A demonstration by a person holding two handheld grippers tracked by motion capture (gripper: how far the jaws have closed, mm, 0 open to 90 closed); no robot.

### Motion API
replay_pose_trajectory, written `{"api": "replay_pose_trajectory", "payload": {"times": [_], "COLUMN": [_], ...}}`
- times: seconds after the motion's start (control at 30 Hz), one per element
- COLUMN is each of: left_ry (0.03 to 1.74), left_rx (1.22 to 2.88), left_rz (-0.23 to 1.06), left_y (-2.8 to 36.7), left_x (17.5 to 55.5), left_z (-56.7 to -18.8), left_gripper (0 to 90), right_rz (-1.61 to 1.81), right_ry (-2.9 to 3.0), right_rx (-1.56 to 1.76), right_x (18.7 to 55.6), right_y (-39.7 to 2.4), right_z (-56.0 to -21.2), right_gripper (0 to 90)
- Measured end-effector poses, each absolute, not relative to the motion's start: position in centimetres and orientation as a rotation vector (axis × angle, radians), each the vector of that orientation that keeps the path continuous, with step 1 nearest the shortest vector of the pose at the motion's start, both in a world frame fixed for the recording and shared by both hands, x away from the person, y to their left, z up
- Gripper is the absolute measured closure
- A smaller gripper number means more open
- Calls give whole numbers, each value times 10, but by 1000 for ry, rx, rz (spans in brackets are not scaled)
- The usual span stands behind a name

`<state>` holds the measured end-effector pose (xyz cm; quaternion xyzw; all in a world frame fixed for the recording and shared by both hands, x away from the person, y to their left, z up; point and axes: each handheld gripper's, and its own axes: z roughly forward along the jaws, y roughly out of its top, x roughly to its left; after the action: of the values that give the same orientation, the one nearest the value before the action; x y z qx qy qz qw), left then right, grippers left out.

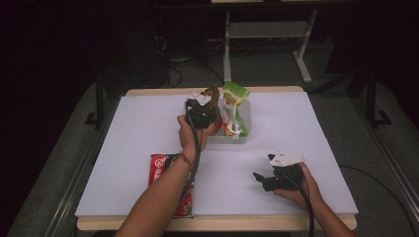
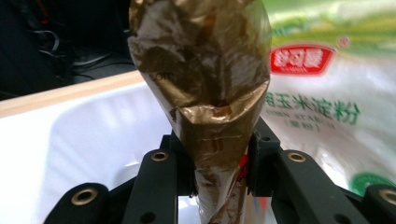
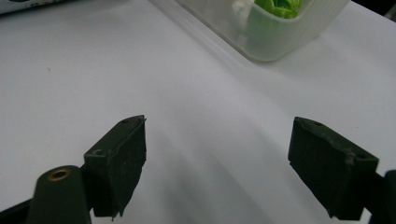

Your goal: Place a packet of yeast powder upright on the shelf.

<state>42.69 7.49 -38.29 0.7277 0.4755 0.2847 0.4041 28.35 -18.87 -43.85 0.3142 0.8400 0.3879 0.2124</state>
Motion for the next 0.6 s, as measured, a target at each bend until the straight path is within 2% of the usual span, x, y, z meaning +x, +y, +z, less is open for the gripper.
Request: {"api": "replay_pose_trajectory", "payload": {"times": [0.6], "left_ry": [1151], "left_rx": [1848], "left_rz": [653], "left_y": [81], "left_x": [422], "left_z": [-396], "left_gripper": [679], "right_rz": [1078], "right_ry": [2338], "right_rx": [866], "right_x": [284], "right_y": [-188], "right_z": [-439], "right_gripper": [186]}}
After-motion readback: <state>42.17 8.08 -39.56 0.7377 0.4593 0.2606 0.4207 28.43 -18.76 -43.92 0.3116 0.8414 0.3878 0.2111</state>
